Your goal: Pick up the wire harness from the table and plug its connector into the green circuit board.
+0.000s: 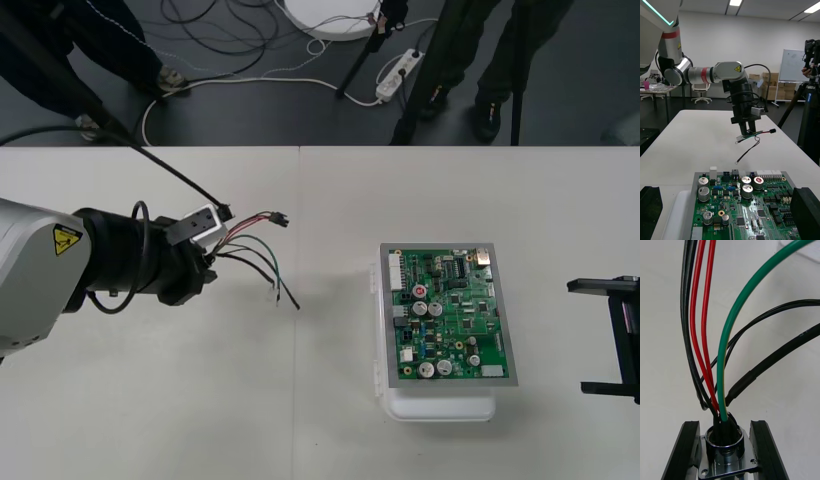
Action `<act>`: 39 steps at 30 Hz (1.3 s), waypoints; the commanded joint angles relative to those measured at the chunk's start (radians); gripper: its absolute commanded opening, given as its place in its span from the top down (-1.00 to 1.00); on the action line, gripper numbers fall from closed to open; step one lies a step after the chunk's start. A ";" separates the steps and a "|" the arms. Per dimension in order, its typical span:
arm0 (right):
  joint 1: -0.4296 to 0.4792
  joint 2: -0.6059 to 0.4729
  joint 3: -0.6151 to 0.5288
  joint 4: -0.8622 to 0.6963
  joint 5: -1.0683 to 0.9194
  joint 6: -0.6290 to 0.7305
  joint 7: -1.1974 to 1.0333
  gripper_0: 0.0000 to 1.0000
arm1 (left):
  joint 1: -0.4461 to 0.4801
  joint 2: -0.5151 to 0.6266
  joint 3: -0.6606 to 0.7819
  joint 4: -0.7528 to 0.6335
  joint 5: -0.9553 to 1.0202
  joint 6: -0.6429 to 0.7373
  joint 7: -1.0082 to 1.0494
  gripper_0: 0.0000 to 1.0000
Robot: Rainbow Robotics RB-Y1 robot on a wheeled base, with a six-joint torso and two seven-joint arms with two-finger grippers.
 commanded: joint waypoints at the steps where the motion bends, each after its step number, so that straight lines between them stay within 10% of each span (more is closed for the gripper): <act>1: -0.015 0.006 -0.031 0.008 0.005 0.008 0.006 -1.00 | -0.036 -0.065 0.052 -0.051 0.033 -0.035 -0.006 1.00; 28: -0.015 0.006 -0.034 0.005 0.005 0.016 -0.014 -1.00 | -0.250 -0.192 0.092 -0.059 0.171 -0.003 -0.026 1.00; 39: -0.015 0.006 -0.040 0.005 0.003 0.016 -0.078 -1.00 | -0.285 -0.197 -0.046 -0.059 0.125 0.208 -0.034 1.00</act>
